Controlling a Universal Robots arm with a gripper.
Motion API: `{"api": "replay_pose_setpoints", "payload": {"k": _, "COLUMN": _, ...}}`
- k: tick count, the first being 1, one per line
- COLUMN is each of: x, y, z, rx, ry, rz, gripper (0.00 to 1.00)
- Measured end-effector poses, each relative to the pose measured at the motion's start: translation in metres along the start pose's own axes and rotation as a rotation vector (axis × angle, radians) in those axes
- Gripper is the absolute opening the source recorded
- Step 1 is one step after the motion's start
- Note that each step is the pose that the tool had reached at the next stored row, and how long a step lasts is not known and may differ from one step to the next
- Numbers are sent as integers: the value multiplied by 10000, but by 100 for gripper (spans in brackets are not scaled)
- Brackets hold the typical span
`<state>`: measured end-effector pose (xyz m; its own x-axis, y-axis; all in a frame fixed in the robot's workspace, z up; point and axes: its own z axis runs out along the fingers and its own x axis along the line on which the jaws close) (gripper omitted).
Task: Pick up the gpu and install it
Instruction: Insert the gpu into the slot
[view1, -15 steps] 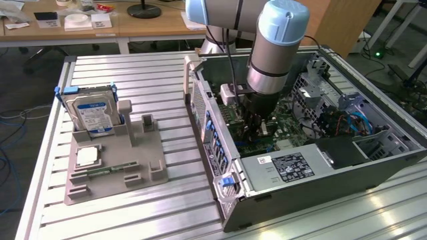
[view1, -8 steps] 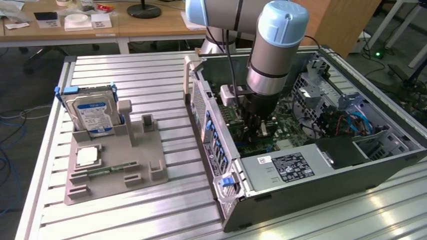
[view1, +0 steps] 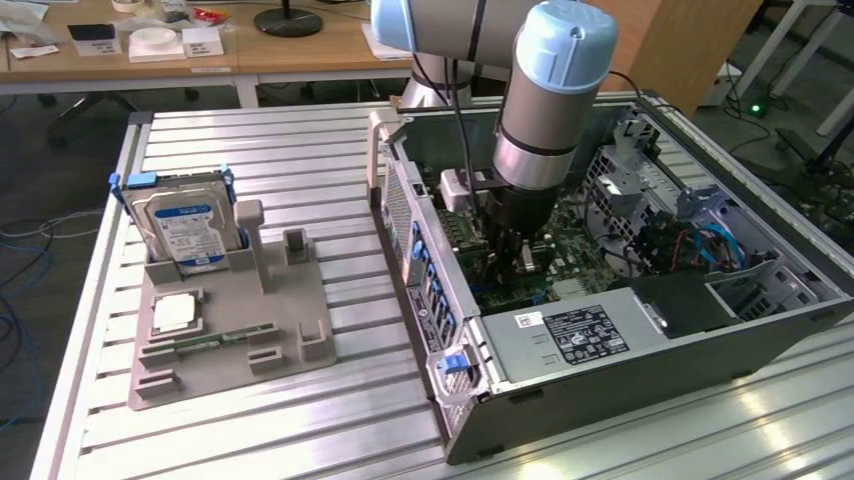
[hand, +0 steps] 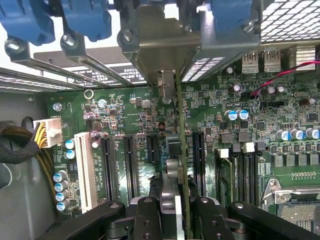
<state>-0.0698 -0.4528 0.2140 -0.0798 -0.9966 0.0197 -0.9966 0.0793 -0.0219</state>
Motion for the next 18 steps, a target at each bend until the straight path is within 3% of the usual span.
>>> {"api": "replay_pose_setpoints", "payload": {"k": 18, "x": -8, "y": 9, "z": 12, "rx": -1, "ry": 2, "rz": -1, "gripper": 30}}
